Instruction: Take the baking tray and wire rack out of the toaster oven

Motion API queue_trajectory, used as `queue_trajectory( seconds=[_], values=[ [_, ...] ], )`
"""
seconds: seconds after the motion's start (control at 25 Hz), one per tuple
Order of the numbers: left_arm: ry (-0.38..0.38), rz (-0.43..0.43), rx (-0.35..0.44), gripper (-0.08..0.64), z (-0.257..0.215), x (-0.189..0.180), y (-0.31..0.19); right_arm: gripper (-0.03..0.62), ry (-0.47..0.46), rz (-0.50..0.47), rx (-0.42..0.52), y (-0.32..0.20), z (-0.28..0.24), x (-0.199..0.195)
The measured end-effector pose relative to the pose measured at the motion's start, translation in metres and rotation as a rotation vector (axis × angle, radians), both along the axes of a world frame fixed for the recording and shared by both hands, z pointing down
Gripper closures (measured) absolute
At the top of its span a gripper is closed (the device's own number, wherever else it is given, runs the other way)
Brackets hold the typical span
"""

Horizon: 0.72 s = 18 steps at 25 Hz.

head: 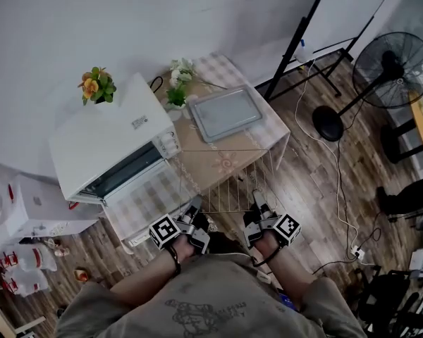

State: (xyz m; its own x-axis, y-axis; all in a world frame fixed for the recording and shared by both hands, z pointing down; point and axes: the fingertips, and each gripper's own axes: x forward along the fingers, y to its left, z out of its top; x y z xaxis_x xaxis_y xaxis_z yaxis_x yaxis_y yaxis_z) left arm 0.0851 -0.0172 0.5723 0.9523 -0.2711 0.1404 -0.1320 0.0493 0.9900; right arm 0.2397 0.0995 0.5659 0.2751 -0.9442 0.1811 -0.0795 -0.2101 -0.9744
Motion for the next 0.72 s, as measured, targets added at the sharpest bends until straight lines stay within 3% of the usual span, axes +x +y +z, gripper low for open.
queue_trajectory(
  seconds=[0.4, 0.72],
  values=[
    [-0.071, 0.048, 0.010, 0.557, 0.032, 0.041, -0.007, 0.562, 0.026, 0.030, -0.064, 0.000, 0.036, 0.039],
    [-0.118, 0.006, -0.027, 0.557, 0.061, 0.060, -0.023, 0.563, -0.002, 0.025, -0.123, -0.022, 0.076, 0.063]
  ],
)
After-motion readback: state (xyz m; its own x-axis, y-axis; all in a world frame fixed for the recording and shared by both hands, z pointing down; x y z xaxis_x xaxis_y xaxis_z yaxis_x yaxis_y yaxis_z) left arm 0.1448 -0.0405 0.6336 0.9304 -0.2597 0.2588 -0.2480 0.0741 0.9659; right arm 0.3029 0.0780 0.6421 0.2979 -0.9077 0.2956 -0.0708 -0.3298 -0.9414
